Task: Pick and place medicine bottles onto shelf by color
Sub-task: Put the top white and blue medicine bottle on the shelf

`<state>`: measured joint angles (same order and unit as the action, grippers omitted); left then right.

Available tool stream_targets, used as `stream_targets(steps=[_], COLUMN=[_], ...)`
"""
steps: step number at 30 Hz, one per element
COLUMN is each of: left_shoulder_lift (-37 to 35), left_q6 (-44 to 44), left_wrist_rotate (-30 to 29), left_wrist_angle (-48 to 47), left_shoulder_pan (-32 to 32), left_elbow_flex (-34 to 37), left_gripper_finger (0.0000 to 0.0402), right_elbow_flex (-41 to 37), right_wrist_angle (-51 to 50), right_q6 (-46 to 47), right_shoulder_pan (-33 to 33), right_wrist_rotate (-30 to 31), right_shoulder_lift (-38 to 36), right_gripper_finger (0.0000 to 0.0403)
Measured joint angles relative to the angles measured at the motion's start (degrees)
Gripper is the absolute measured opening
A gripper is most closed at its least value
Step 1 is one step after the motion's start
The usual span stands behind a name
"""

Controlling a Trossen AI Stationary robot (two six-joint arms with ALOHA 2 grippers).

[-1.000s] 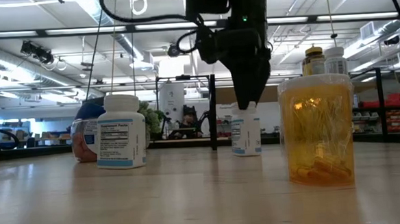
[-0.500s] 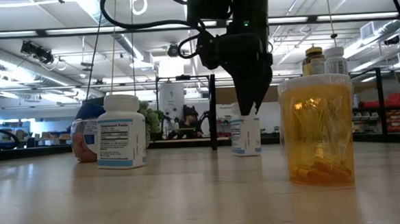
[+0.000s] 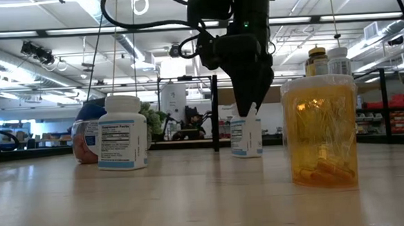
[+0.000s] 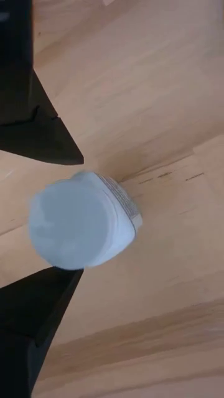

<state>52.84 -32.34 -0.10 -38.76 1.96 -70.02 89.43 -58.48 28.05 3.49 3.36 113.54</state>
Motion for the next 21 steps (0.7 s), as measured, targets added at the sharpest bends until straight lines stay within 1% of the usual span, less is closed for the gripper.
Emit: stream_targets(steps=[3, 9, 11, 14, 18, 21], left_shoulder_lift=[0.00, 0.00, 0.00, 0.02, 0.02, 0.02], left_q6=[0.02, -0.02, 0.02, -0.02, -0.02, 0.00], left_wrist_rotate=[0.00, 0.00, 0.00, -0.01, 0.00, 0.00], left_wrist_angle=[0.00, 0.00, 0.00, 0.02, 0.02, 0.04], left_shoulder_pan=[0.00, 0.00, 0.00, 0.00, 0.00, 0.00], left_elbow_flex=[0.00, 0.00, 0.00, 0.00, 0.00, 0.00], left_gripper_finger=[0.0204, 0.0208, 0.0206, 0.0202, 0.0203, 0.0206], right_elbow_flex=[0.02, 1.29, 1.53, 1.62, 1.63, 1.60], right_wrist_angle=[-0.06, -2.16, -2.44, -3.18, -4.43, -5.33], right_q6=[0.69, 1.93, 1.95, 2.14, 2.17, 2.85], right_shoulder_pan=[-0.16, -0.42, -0.39, -0.37, -0.41, -0.76], right_wrist_rotate=[0.05, -0.35, -0.37, -0.39, -0.20, -0.21], right_shoulder_lift=[-0.02, -0.07, -0.30, -0.66, -1.04, -1.70], right_gripper_finger=[0.0255, 0.0195, 0.0181, 0.0180, 0.0192, 0.0193])
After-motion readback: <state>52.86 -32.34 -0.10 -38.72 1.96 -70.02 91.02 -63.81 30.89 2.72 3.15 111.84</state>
